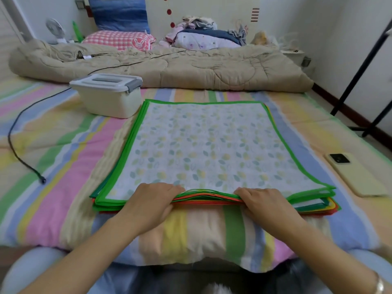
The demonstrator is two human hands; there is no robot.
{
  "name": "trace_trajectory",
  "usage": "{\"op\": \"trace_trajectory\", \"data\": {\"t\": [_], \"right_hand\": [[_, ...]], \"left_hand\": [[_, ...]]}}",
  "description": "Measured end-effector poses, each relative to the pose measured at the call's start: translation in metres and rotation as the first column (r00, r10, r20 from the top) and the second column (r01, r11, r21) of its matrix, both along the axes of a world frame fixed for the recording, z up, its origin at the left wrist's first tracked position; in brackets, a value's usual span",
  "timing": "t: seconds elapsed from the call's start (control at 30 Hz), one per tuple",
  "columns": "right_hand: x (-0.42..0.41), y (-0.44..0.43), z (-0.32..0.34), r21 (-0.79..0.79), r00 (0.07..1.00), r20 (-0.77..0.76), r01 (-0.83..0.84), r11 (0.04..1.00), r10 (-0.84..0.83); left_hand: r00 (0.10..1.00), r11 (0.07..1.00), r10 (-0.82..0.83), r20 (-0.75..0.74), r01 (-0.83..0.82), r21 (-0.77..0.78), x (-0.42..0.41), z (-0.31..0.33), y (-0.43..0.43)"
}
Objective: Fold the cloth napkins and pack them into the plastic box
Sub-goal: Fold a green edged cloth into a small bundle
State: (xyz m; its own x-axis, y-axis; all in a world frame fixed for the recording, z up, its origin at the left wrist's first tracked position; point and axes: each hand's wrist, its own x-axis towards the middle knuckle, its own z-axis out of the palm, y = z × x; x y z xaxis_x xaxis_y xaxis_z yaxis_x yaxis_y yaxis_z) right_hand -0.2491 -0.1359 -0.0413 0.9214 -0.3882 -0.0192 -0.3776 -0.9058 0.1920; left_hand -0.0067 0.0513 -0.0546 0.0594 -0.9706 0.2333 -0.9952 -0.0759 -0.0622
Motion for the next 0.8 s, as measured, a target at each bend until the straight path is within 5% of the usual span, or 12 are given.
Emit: {"op": "trace_trajectory", "data": {"t": [0.33,0.53,0.8], "right_hand": [[-0.026,0.012,0.009,0.078,0.994,0.109,-0.020,0.997,0.011],[-0.032,0.015,0.014,0.226,0.994,0.104,0.000,0.974,-0.024],[-0.044,0.018,0.020,0.293,0.987,0.147,0.025,0.956,-0.071]], "left_hand": [[0.999,0.996,0.051,0.016,-0.052,0.066,-0.027,0.022,0.006],[0.981,0.941,0.144,-0.127,-0.096,0.325,-0.031,0.030,0.008],[0.927,0.930,0.204,-0.316,-0.083,0.358,-0.031,0.048,0.015]]}}
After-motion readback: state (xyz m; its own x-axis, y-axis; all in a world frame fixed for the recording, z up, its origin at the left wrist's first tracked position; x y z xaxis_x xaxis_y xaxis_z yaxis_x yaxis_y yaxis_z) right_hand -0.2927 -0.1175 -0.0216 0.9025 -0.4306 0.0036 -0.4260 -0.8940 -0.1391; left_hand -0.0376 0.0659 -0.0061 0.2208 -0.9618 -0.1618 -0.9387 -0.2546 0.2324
